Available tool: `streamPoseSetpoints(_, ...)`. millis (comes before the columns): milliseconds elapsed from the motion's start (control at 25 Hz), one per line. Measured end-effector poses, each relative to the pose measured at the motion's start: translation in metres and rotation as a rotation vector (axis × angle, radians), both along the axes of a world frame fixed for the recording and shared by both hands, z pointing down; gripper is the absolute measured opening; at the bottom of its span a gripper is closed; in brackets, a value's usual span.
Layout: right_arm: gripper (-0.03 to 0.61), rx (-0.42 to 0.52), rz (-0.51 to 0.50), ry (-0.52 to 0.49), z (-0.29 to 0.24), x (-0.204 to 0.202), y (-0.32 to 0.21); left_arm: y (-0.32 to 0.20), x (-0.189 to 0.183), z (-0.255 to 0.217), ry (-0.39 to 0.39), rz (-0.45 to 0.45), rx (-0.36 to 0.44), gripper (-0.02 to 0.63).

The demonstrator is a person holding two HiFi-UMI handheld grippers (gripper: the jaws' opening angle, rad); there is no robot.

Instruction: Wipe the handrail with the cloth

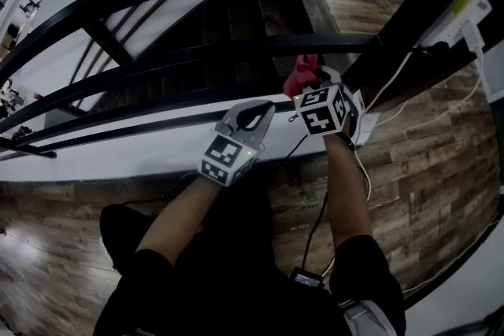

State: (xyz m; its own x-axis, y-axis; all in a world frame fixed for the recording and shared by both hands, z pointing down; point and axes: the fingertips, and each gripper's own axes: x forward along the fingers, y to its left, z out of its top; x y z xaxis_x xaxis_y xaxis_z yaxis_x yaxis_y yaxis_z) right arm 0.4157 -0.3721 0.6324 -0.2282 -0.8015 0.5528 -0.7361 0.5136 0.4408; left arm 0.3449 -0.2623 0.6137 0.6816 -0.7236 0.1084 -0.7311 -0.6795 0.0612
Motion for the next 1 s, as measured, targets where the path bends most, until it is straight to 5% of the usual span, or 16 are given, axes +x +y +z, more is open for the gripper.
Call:
streamPoseSetpoints(560,0.049,0.129,0.054,0.262,0.002,0.05,-0.013,0.009,0.028,0.005,-0.03,0.054,0.0,-0.002)
streamPoseSetpoints(1000,0.048,0.215,0.101,0.326,-0.001,0.067,-0.01,0.001,0.044,0.016,0.011,0.063,-0.033,-0.002)
